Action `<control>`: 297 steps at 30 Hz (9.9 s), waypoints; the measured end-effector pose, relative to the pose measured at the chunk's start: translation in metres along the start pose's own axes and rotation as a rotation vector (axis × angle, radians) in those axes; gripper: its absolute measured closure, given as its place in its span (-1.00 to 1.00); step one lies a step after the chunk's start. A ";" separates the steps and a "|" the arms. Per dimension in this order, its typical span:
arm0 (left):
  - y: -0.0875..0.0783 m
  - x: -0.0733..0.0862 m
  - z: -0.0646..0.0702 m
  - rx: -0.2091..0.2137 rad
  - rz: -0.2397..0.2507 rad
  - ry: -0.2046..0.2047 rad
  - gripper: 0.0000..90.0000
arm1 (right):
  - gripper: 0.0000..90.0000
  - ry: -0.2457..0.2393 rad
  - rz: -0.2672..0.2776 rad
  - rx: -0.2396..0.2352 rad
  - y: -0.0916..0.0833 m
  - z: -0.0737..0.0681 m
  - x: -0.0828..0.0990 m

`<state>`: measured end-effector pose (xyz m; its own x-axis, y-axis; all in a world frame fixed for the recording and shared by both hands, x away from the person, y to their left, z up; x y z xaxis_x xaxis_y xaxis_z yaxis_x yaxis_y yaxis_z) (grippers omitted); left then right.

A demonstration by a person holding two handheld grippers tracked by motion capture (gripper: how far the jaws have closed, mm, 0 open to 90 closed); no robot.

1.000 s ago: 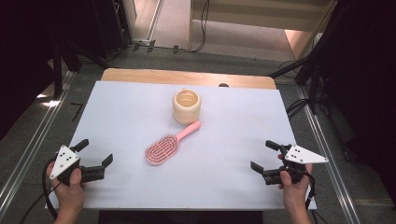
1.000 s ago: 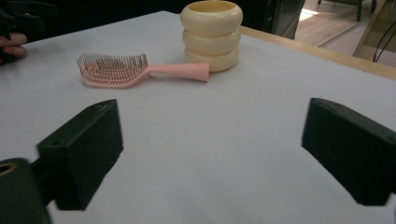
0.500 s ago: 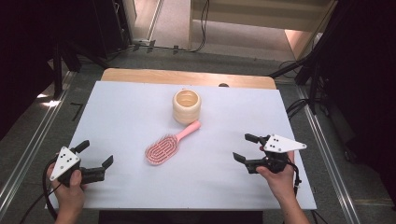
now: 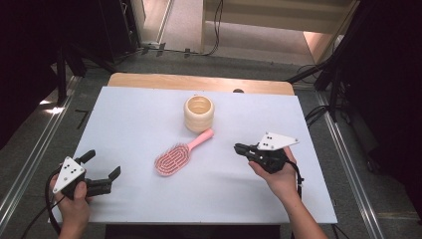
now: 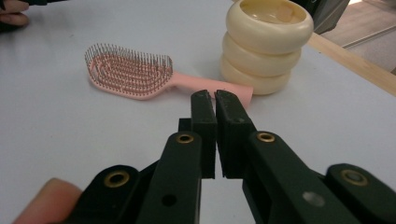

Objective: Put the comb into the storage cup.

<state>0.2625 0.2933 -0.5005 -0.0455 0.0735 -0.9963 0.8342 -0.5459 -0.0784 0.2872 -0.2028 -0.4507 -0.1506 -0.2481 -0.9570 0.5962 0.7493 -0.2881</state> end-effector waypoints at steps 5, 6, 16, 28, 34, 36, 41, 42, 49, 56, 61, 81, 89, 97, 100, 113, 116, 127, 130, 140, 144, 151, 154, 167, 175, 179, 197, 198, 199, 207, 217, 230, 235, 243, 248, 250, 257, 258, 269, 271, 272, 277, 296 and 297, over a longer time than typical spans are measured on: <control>0.000 0.000 0.000 0.001 0.002 -0.001 -1.00 | 0.94 -0.012 -0.041 -0.025 0.021 -0.001 -0.004; 0.000 0.000 0.000 0.001 0.001 0.003 -1.00 | 0.94 -0.023 -0.048 -0.029 0.024 -0.001 -0.004; 0.000 0.000 0.001 -0.001 -0.009 0.017 -1.00 | 0.94 -0.065 -0.096 -0.046 0.059 -0.001 -0.005; 0.000 0.000 0.000 0.003 0.000 0.009 -1.00 | 0.94 -0.084 -0.140 -0.073 0.089 0.002 -0.012; 0.000 0.000 0.000 0.004 0.000 0.004 -1.00 | 0.94 -0.057 -0.136 -0.084 0.100 0.008 -0.013; 0.000 0.000 0.000 0.005 0.001 0.002 -1.00 | 0.94 -0.048 -0.140 -0.093 0.104 0.010 -0.014; 0.000 0.000 0.000 0.007 0.000 0.003 -1.00 | 0.94 -0.038 -0.155 -0.096 0.113 0.017 -0.017; 0.000 0.000 0.000 0.005 -0.001 0.002 -1.00 | 0.94 -0.041 -0.160 -0.095 0.115 0.018 -0.017; -0.002 0.000 -0.002 -0.003 0.005 -0.013 -1.00 | 0.95 -0.066 -0.198 -0.129 0.129 0.019 -0.014; -0.002 0.000 -0.001 0.003 0.005 -0.011 -1.00 | 0.95 -0.066 -0.226 -0.129 0.140 0.022 -0.012; -0.002 0.000 -0.001 0.006 0.005 -0.011 -1.00 | 0.95 -0.075 -0.246 -0.130 0.150 0.022 -0.013; -0.002 0.000 -0.001 0.021 0.008 -0.013 -1.00 | 0.95 -0.083 -0.325 -0.119 0.181 0.021 -0.006; -0.003 0.000 -0.001 0.022 0.009 -0.014 -1.00 | 0.95 -0.071 -0.338 -0.112 0.180 0.026 0.000; -0.003 0.000 -0.001 0.024 0.008 -0.013 -1.00 | 0.95 -0.050 -0.342 -0.116 0.179 0.028 0.000; -0.003 0.000 -0.001 0.026 0.009 -0.012 -1.00 | 0.95 -0.038 -0.345 -0.126 0.178 0.030 0.001; -0.003 0.000 -0.001 0.030 0.009 -0.013 -1.00 | 0.95 -0.013 -0.366 -0.145 0.164 0.031 0.005; -0.003 0.000 -0.001 0.030 0.009 -0.013 -1.00 | 0.95 -0.009 -0.370 -0.151 0.160 0.030 0.006; -0.003 0.000 -0.001 0.031 0.008 -0.010 -1.00 | 0.95 -0.008 -0.377 -0.169 0.145 0.028 0.011; -0.003 0.000 -0.001 0.030 0.007 -0.011 -1.00 | 0.95 -0.002 -0.380 -0.172 0.141 0.027 0.012; -0.003 0.000 -0.001 0.024 0.009 -0.012 -1.00 | 0.95 0.015 -0.402 -0.156 0.128 0.030 0.020; -0.003 0.000 -0.001 0.026 0.005 -0.009 -1.00 | 0.95 0.023 -0.411 -0.152 0.125 0.034 0.025; -0.002 0.000 0.000 0.025 0.004 -0.008 -1.00 | 0.95 0.030 -0.411 -0.156 0.119 0.032 0.028; -0.003 0.000 0.000 0.026 0.005 -0.009 -1.00 | 0.95 0.028 -0.411 -0.159 0.116 0.030 0.030; -0.002 0.000 0.000 0.027 0.005 -0.008 -1.00 | 0.95 0.031 -0.400 -0.183 0.103 0.018 0.035; -0.002 0.000 0.000 0.025 0.004 -0.008 -1.00 | 0.95 0.021 -0.408 -0.205 0.097 0.008 0.038; -0.002 0.000 0.000 0.028 0.005 -0.007 -1.00 | 0.94 0.025 -0.402 -0.187 0.093 0.008 0.035; -0.002 0.000 0.000 0.027 0.005 -0.008 -1.00 | -1.00 0.083 -0.398 -0.151 0.088 0.015 0.010; -0.002 0.000 0.000 0.027 0.005 -0.008 -1.00 | -1.00 0.080 -0.404 -0.169 0.088 0.015 0.009; -0.002 0.000 0.000 0.027 0.005 -0.008 -1.00 | -1.00 0.073 -0.408 -0.172 0.089 0.014 0.008; -0.003 0.000 0.000 0.028 0.007 -0.009 -1.00 | -1.00 0.009 -0.473 -0.188 0.098 0.005 0.004; -0.002 0.000 0.000 0.030 0.007 -0.009 -1.00 | -0.89 -0.026 -0.542 -0.213 0.108 -0.002 0.002; -0.003 0.000 0.000 0.029 0.005 -0.008 -1.00 | -0.58 -0.058 -0.598 -0.253 0.121 -0.012 0.005; -0.003 0.000 0.000 0.030 0.005 -0.006 -1.00 | -0.41 -0.060 -0.605 -0.255 0.122 -0.015 0.006; -0.003 0.000 0.000 0.030 0.005 -0.005 -1.00 | -0.11 -0.086 -0.618 -0.269 0.126 -0.021 0.008; -0.003 0.000 0.000 0.030 0.005 -0.006 -1.00 | 0.02 -0.103 -0.636 -0.279 0.129 -0.025 0.009; -0.003 0.000 0.000 0.030 0.005 -0.007 -1.00 | 0.11 -0.105 -0.646 -0.276 0.130 -0.027 0.009; -0.003 0.000 0.000 0.033 0.007 -0.007 -1.00 | 0.28 -0.138 -0.659 -0.283 0.134 -0.029 0.010; -0.003 0.000 0.000 0.032 0.006 -0.006 -1.00 | 0.29 -0.140 -0.662 -0.276 0.135 -0.029 0.010; -0.003 0.000 0.000 0.032 0.005 -0.004 -1.00 | 0.35 -0.168 -0.670 -0.277 0.136 -0.031 0.011; -0.003 0.000 0.000 0.032 0.005 -0.003 -1.00 | 0.35 -0.173 -0.675 -0.271 0.136 -0.033 0.011; -0.003 0.000 0.000 0.033 0.004 -0.003 -1.00 | 0.35 -0.186 -0.674 -0.275 0.137 -0.033 0.011; -0.003 0.000 0.001 0.033 0.003 -0.002 -1.00 | 0.36 -0.168 -0.686 -0.279 0.138 -0.032 0.011; -0.003 0.000 0.000 0.036 0.003 -0.003 -1.00 | 0.50 -0.213 -0.707 -0.286 0.139 -0.036 0.009; -0.003 0.000 0.000 0.035 0.004 -0.003 -1.00 | 0.50 -0.216 -0.710 -0.287 0.139 -0.036 0.008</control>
<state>0.2600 0.2944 -0.5006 -0.0440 0.0690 -0.9966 0.8149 -0.5746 -0.0758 0.3402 -0.0787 -0.5000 -0.2447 -0.8170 -0.5221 0.1840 0.4895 -0.8524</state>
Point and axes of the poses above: each handheld gripper's, and its own axes: y roughly forward along the jaws, x roughly out of its underside, z roughly to its right, the point moved 2 cm from there along y, roughly forward along the jaws, and after that the axes turned 13 degrees about z, right-handed, at the moved point
